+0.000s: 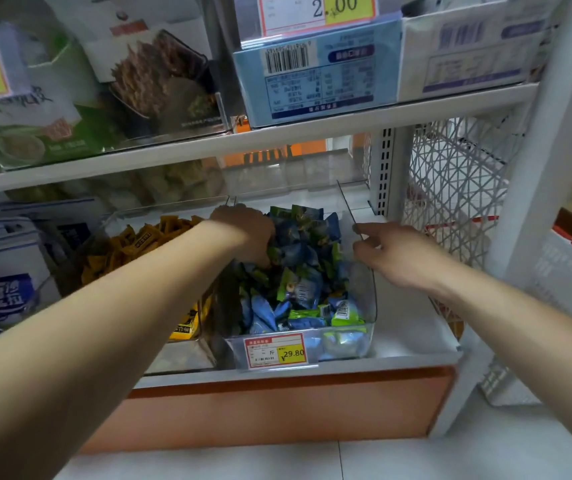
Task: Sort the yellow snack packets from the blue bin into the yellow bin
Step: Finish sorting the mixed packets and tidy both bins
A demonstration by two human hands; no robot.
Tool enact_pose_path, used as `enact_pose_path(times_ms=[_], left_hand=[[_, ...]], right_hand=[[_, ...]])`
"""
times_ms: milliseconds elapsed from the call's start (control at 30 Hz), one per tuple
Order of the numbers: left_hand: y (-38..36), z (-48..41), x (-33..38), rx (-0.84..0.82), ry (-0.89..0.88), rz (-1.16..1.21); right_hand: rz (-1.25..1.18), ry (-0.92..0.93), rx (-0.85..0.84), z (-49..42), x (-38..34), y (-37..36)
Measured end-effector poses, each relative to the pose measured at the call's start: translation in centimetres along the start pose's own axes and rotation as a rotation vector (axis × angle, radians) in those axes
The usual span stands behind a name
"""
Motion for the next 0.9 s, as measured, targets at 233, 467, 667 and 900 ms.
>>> enact_pose_path(times_ms=[233, 467, 667, 900], left_hand=[[2.1, 0.2, 7.9, 0.189, -0.333, 0.607], [-2.0, -0.5, 10.9, -0.144, -0.34, 0.479], [-2.1, 0.0, 11.3, -0.264, -0.467, 0.5], [-2.3, 0.0, 9.4, -0.183, -0.395, 0.613]], right_hand=[[0.046, -0.005, 0.0, 0.2, -0.4, 0.0], [0.047, -0.009, 0.007, 0.0, 0.0, -0.2], [0.088, -0.021, -0.025, 0.1, -0.6, -0.2], [0.145, -0.03, -0.06, -0.1, -0.7, -0.3]])
Point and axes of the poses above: each hand's wrist, its own z-axis away from the middle knuckle, its own y-axis out of the back of the hand, x = y × z, the point moved 5 cm from there along -z, towards the middle knuckle, and after that the axes turned 5 degrees about -z, right-handed, at the moved point
